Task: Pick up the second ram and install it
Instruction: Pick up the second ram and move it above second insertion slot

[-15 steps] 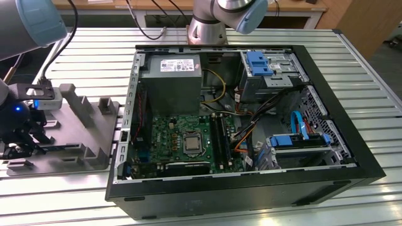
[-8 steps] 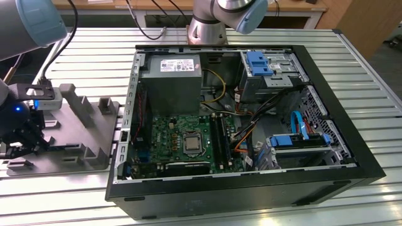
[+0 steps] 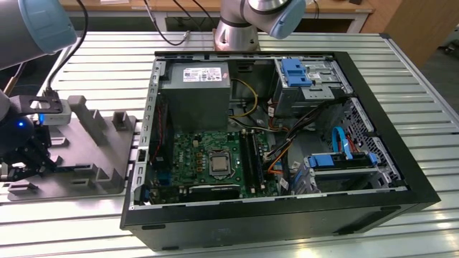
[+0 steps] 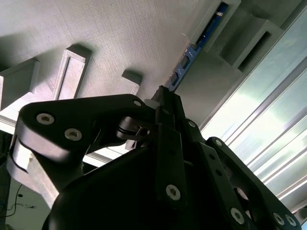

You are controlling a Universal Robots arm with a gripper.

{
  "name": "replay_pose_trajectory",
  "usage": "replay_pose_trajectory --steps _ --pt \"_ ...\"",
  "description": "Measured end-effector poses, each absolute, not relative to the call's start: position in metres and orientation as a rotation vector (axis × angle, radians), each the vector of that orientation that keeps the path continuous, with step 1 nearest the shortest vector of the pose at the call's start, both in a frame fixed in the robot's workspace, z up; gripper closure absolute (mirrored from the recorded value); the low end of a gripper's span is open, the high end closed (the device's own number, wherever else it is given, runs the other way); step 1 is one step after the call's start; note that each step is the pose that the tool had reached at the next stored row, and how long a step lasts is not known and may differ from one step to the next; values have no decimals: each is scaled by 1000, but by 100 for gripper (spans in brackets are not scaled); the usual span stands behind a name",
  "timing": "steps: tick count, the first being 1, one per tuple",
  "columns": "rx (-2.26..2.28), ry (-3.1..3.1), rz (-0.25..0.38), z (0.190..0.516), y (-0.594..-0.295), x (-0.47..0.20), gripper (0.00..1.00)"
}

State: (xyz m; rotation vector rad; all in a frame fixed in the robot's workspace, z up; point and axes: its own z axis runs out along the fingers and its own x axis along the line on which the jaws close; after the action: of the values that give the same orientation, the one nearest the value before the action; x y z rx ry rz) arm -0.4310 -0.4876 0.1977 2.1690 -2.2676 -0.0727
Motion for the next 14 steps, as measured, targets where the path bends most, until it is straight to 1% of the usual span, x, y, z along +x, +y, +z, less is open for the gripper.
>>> replay_pose_trajectory --steps 14 --pt "2169 -2267 -72 198 -488 -431 87"
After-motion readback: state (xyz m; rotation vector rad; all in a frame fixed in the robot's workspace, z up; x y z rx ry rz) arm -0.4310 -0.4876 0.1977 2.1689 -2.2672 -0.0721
